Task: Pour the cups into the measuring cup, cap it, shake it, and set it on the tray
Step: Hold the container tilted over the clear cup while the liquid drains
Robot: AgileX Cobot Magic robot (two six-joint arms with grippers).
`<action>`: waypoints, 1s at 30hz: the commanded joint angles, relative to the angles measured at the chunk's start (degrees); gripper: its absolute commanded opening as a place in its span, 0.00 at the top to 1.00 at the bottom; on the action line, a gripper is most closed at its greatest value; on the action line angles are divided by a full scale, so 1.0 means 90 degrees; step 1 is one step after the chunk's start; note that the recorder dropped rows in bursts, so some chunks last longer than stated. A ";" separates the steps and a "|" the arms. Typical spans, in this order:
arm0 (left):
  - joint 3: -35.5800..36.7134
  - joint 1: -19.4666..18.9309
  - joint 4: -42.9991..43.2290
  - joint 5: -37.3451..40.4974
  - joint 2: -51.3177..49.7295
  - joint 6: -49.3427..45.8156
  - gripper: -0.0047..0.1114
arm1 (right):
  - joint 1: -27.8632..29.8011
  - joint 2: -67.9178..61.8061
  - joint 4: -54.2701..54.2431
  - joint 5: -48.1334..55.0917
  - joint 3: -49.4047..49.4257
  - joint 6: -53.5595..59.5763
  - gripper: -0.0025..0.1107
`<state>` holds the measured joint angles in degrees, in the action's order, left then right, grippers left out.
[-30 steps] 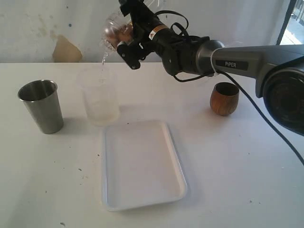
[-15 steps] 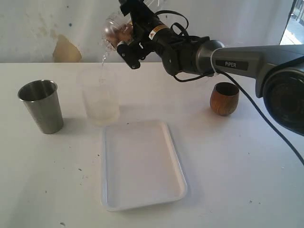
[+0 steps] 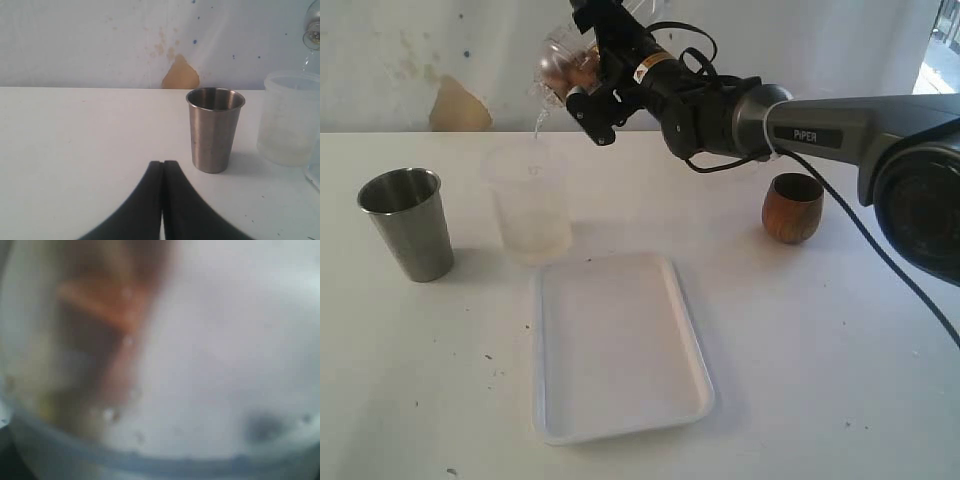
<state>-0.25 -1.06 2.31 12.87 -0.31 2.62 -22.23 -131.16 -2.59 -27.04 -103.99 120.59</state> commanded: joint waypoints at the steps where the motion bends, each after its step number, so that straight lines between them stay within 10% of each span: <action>1: 0.0028 0.0021 -0.0039 -0.0068 0.0034 0.0006 0.96 | 0.0013 0.0075 -0.0003 -0.0309 -0.0066 0.0071 0.98; 30: 0.0028 0.0021 -0.0039 -0.0068 0.0034 0.0006 0.96 | 0.0013 0.0075 -0.0044 -0.0309 -0.0066 0.0172 0.98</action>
<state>-0.25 -1.06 2.31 12.87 -0.31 2.62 -22.23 -131.16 -2.59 -27.04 -103.99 121.25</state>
